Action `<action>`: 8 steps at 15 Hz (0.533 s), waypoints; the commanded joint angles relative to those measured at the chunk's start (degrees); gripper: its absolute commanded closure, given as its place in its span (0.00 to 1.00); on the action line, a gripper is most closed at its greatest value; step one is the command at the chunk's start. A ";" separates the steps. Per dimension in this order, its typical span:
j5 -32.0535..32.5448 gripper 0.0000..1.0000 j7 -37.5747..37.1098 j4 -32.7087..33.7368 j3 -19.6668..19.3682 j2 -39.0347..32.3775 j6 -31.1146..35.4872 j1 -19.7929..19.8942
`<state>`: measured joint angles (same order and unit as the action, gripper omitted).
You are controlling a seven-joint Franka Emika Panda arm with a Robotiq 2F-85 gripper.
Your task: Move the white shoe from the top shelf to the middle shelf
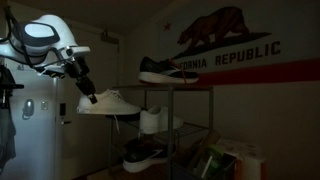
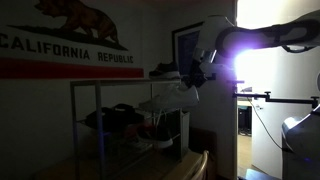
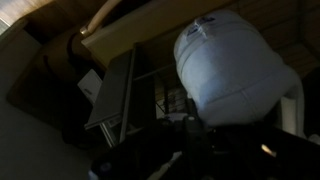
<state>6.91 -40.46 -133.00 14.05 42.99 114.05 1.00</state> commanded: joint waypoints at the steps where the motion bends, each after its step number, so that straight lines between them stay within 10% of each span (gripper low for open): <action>1: 1.95 0.93 -4.56 -5.01 2.35 1.29 9.32 3.09; 8: 6.57 0.93 -13.65 -9.55 6.29 -2.02 23.40 7.83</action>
<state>11.13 -50.10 -142.52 18.22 42.14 131.99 6.22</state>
